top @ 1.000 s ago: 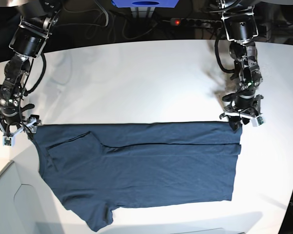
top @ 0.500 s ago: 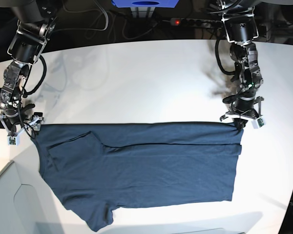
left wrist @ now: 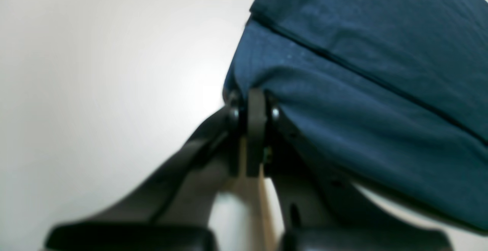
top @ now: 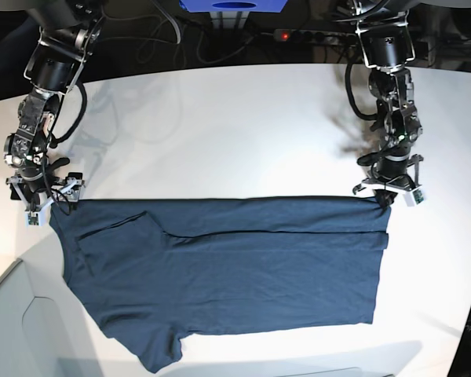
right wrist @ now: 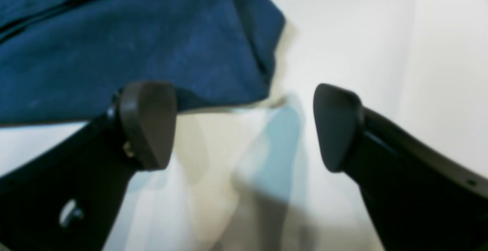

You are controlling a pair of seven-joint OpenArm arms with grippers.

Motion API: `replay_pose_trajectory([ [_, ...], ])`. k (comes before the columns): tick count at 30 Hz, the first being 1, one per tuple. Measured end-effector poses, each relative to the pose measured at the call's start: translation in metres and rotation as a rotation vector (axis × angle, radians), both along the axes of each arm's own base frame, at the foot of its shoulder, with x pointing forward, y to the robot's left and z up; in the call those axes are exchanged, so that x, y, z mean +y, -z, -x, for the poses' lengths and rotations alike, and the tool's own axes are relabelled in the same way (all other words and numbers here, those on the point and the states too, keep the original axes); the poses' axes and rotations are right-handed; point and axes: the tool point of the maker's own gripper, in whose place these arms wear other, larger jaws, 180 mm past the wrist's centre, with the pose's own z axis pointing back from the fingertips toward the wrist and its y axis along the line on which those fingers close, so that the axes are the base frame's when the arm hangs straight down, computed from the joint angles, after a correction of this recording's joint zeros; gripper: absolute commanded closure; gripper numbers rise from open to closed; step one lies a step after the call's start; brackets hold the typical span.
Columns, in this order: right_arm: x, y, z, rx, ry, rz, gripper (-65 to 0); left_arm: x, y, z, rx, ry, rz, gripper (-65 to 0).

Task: Fold the T-shirt properly
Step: 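Lower the folded edge onto the shirt and open both grippers, then drag the folded shirt back toward the robot with both grippers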

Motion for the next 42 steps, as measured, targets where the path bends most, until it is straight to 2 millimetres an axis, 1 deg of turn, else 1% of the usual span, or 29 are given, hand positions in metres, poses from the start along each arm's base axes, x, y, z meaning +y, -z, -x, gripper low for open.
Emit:
replay_pose_trajectory([
  [2, -0.001, 0.005, -0.002, 0.013, 0.007, -0.016, -47.9, 0.0, 0.002, 0.002, 0.004, 0.0, 0.0, 0.0],
  [3, 0.0, 0.006, -0.004, 0.009, 0.009, -0.027, -44.4, 0.0, 0.003, 0.004, 0.008, -0.001, 0.0, 0.0],
  [7, -0.001, 0.012, -0.007, 0.006, 0.011, -0.063, -22.6, 0.0, 0.005, 0.006, 0.013, 0.0, -0.001, 0.0],
  [10, 0.0, 0.012, -0.008, 0.005, 0.008, -0.065, -3.1, 0.001, 0.005, 0.006, 0.014, 0.001, -0.002, 0.0],
  [11, 0.0, 0.011, -0.008, 0.003, 0.008, -0.065, 0.0, 0.0, 0.006, 0.007, 0.016, 0.003, -0.001, 0.0],
  [13, -0.001, 0.012, -0.007, 0.005, 0.008, -0.064, -1.1, -0.001, 0.007, 0.008, 0.016, 0.01, 0.0, 0.0],
  [16, -0.002, 0.008, -0.003, 0.026, -0.002, -0.028, 0.0, -0.002, 0.003, 0.011, 0.015, 0.013, -0.006, 0.0],
  [18, -0.002, 0.003, 0.008, 0.033, -0.016, 0.01, 0.0, -0.005, -0.006, 0.016, -0.003, 0.023, -0.014, 0.0],
  [20, -0.004, -0.007, 0.016, 0.033, -0.031, 0.053, 0.0, -0.009, -0.017, 0.018, -0.028, 0.04, -0.027, 0.0],
  [22, -0.005, -0.018, 0.017, 0.022, -0.036, 0.079, 0.0, -0.01, -0.028, 0.018, -0.052, 0.05, -0.046, 0.0],
  [24, -0.005, -0.038, 0.01, -0.018, -0.044, 0.107, 0.0, -0.013, -0.042, 0.014, -0.082, 0.058, -0.059, 0.0],
  [26, -0.004, -0.057, 0.001, -0.056, -0.056, 0.126, -0.1, -0.016, -0.061, 0.008, -0.135, 0.069, -0.071, 0.0],
  [28, -0.004, -0.066, -0.003, -0.064, -0.058, 0.14, -0.1, -0.018, -0.076, 0.004, -0.179, 0.077, -0.081, 0.0],
  [29, -0.006, -0.069, -0.005, -0.056, -0.054, 0.144, -0.1, -0.018, -0.08, 0.003, -0.188, 0.078, -0.086, 0.0],
  [30, -0.006, -0.071, -0.008, -0.037, -0.055, 0.149, -0.1, -0.018, -0.082, 0.003, -0.19, 0.08, -0.089, 0.0],
  [32, 0.0, -0.082, -0.023, -0.038, -0.075, 0.164, -0.1, -0.018, -0.081, 0.003, -0.183, 0.082, -0.087, 0.0],
  [34, 0.01, -0.105, -0.045, -0.105, -0.097, 0.155, -0.1, -0.019, -0.085, -0.002, -0.193, 0.08, -0.087, 0.0],
  [35, 0.013, -0.115, -0.053, -0.133, -0.105, 0.15, -0.1, -0.019, -0.088, -0.004, -0.201, 0.079, -0.087, 0.0],
  [38, 0.014, -0.136, -0.068, -0.184, -0.096, 0.154, -0.1, -0.017, -0.094, -0.009, -0.222, 0.076, -0.093, 0.0],
  [40, 0.016, -0.136, -0.07, -0.183, -0.092, 0.149, -0.1, -0.017, -0.092, -0.007, -0.216, 0.075, -0.093, 0.0],
  [42, 0.017, -0.131, -0.067, -0.164, -0.092, 0.144, -0.1, -0.017, -0.087, -0.004, -0.201, 0.076, -0.091, 0.0],
])
